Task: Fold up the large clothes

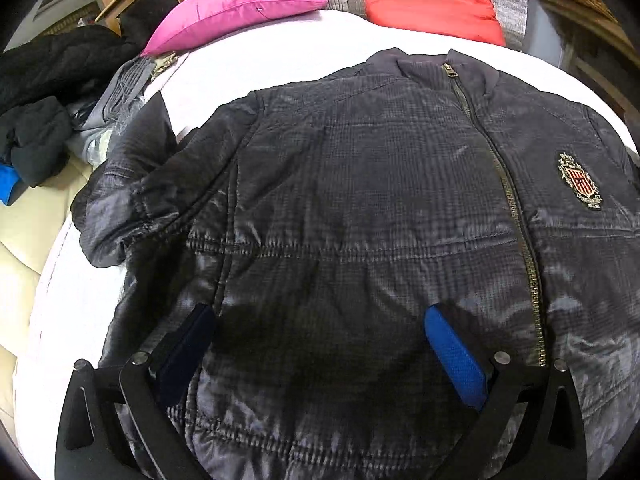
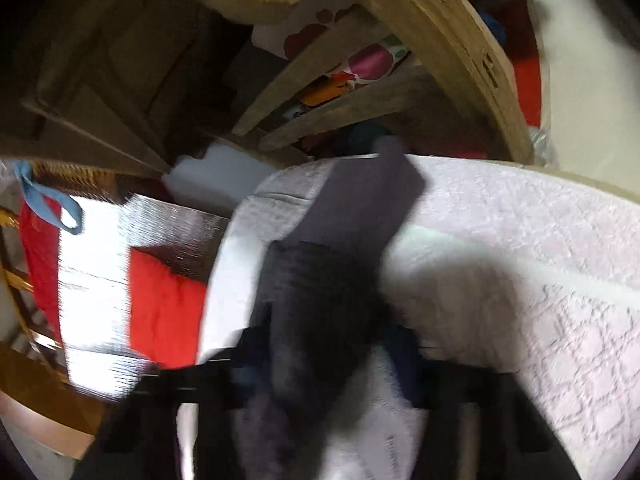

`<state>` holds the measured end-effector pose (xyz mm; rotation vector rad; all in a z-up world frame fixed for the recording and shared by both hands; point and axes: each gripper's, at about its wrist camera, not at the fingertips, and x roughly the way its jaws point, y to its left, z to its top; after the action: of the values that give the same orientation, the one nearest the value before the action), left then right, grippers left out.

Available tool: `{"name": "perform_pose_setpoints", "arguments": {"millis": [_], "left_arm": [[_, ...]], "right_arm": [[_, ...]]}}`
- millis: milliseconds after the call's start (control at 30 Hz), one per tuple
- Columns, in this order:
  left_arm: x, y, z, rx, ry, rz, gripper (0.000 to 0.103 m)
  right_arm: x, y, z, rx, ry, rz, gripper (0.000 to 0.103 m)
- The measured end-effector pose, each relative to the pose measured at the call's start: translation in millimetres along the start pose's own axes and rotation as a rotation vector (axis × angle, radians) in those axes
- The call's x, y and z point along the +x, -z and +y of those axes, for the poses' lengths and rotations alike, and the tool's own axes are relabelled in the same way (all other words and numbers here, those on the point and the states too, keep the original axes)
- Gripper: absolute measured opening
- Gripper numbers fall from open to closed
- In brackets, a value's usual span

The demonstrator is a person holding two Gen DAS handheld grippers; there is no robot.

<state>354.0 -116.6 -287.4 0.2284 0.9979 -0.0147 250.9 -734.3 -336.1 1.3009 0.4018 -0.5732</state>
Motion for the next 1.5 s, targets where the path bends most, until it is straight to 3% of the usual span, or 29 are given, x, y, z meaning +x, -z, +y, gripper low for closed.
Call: {"name": "perform_pose_setpoints", "arguments": {"millis": [100,233,433,600,667,733,767,800,833,867,900,1000,1133,1267,1333,1367,1400,1500], "left_arm": [[0.6,-0.1,3.6,-0.034,0.019,0.009,0.103],[2.2,6.0,7.1,-0.107,0.037,0.025,0.103],[-4.7,3.4,5.3,-0.06,0.058,0.075,0.103],[-33.9,0.0,19.0,-0.081,0.03,-0.033,0.103],[-47.3,0.8,26.9,-0.091,-0.001,-0.091,0.103],[-54.7,7.1,38.6,-0.11,-0.036,-0.15,0.103],[-54.9,6.9,40.8,-0.112,-0.039,-0.161,0.103],[-55.9,7.8,41.6,-0.107,-0.026,-0.168,0.103],[-53.8,6.7,44.8,-0.1,-0.015,-0.168,0.103],[-54.5,7.3,42.8,-0.087,0.001,-0.163,0.103],[-53.9,7.0,42.2,-0.082,0.01,-0.159,0.103],[-46.9,1.9,40.0,-0.082,0.03,-0.149,0.103],[-47.4,-2.0,27.7,-0.043,0.053,-0.149,0.103],[-43.7,-5.2,5.8,0.027,0.065,-0.163,0.103],[-44.0,-4.3,-0.1,0.049,0.065,-0.173,0.103],[-44.4,-3.6,-3.5,0.065,0.058,-0.182,0.103],[-44.9,-3.0,-6.0,0.077,0.05,-0.19,0.103],[-45.4,-2.6,-7.4,0.084,0.029,-0.201,0.103]], "right_arm": [[-7.2,2.2,6.3,-0.047,0.009,-0.029,0.027],[-32.2,22.0,46.8,-0.184,-0.053,-0.076,0.025],[-81.5,94.6,145.3,-0.442,-0.247,-0.079,0.021],[-111.8,187.7,215.0,-0.624,-0.424,0.033,0.021],[-113.1,222.7,233.2,-0.685,-0.428,0.092,0.021],[-110.9,235.1,234.5,-0.664,-0.445,0.139,0.022],[-108.2,232.1,232.5,-0.647,-0.435,0.149,0.025],[-102.8,224.2,228.2,-0.622,-0.383,0.159,0.039],[-99.1,214.9,221.7,-0.595,-0.345,0.167,0.056],[-94.4,203.1,214.4,-0.559,-0.312,0.169,0.092],[-92.5,188.6,201.7,-0.51,-0.286,0.145,0.097],[-90.6,140.5,160.8,-0.377,-0.171,0.021,0.097],[-59.8,85.7,115.4,-0.131,-0.124,0.063,0.097],[-11.7,41.4,87.1,0.008,-0.17,0.158,0.097],[14.3,29.2,74.3,0.074,-0.159,0.163,0.096],[25.9,24.6,68.3,0.101,-0.141,0.156,0.09],[35.1,20.4,60.6,0.129,-0.116,0.138,0.07],[37.3,14.9,57.2,0.082,-0.087,0.093,0.046]]}}
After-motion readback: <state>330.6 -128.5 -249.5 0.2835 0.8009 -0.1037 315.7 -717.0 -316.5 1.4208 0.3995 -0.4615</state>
